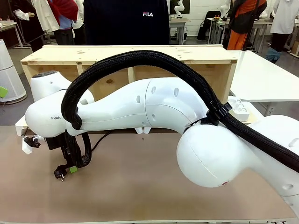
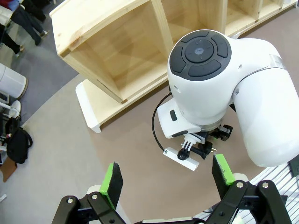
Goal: Perform cable management.
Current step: When the cord part of the Power Cable appears at the lower middle area of the table and stops, grasp the cord part of the Power Cable, then pull the grasped Power Cable to the location of the Power Strip.
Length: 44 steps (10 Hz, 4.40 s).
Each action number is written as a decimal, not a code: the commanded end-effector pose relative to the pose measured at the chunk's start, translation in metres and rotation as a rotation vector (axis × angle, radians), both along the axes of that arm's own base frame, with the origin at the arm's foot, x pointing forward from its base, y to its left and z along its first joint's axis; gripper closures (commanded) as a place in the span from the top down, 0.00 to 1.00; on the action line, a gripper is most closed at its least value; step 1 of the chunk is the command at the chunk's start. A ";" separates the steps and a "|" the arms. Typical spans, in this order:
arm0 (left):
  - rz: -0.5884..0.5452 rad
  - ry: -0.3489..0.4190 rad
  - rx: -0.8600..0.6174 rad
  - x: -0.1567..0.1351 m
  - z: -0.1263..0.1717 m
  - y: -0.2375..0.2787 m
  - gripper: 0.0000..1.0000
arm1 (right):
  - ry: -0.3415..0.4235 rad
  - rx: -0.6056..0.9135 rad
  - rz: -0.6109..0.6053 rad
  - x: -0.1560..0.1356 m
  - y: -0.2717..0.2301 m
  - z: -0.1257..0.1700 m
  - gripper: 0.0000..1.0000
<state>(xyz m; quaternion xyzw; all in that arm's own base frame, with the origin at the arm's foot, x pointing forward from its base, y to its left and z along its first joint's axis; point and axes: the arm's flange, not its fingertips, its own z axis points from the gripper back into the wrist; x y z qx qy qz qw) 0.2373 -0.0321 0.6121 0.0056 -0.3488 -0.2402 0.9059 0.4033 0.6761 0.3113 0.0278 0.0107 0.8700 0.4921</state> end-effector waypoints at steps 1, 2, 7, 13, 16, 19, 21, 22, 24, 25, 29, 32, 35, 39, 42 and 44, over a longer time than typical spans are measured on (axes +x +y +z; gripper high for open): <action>0.001 -0.001 -0.002 0.000 0.000 0.001 1.00 | 0.003 0.004 0.017 0.003 0.006 0.000 0.78; 0.001 -0.001 -0.002 0.000 0.000 0.001 1.00 | 0.006 0.008 0.020 0.002 0.007 0.001 0.78; 0.001 -0.001 -0.002 0.000 0.000 0.001 1.00 | -0.007 0.013 0.057 0.002 0.008 0.002 0.33; 0.001 -0.001 -0.002 0.000 0.000 0.001 1.00 | -0.011 0.012 0.018 0.001 0.000 0.010 0.00; 0.001 -0.001 -0.002 0.000 0.000 0.001 1.00 | -0.024 0.017 -0.032 0.000 -0.015 0.018 0.00; 0.001 -0.001 -0.002 0.000 0.000 0.001 1.00 | -0.013 0.021 0.000 0.007 -0.003 0.014 0.00; 0.001 -0.001 -0.002 0.000 0.000 0.001 1.00 | -0.013 0.021 0.000 0.007 -0.003 0.014 0.00; 0.001 -0.001 -0.002 0.000 0.000 0.001 1.00 | -0.013 0.021 0.000 0.007 -0.003 0.014 0.00; 0.001 -0.001 -0.002 0.000 0.000 0.001 1.00 | -0.013 0.021 0.000 0.007 -0.003 0.014 0.00; 0.001 -0.001 -0.002 0.000 0.000 0.001 1.00 | -0.013 0.021 0.000 0.007 -0.003 0.014 0.00; 0.001 -0.001 -0.002 0.000 0.000 0.001 1.00 | 0.002 0.039 -0.040 0.003 -0.024 0.018 0.14; 0.001 -0.001 -0.002 0.000 0.000 0.001 1.00 | 0.030 0.055 -0.124 -0.006 -0.052 0.023 0.14; 0.001 -0.001 -0.002 0.000 0.000 0.001 1.00 | 0.055 0.073 -0.226 -0.018 -0.088 0.026 0.14; 0.001 -0.001 -0.002 0.000 0.000 0.001 1.00 | 0.078 0.155 -0.428 -0.038 -0.140 0.034 0.14; 0.001 -0.001 -0.002 0.000 0.000 0.001 1.00 | 0.115 0.221 -0.595 -0.041 -0.159 0.035 0.14; 0.001 -0.001 -0.002 0.000 0.000 0.001 1.00 | 0.162 0.250 -0.718 -0.041 -0.172 0.032 0.14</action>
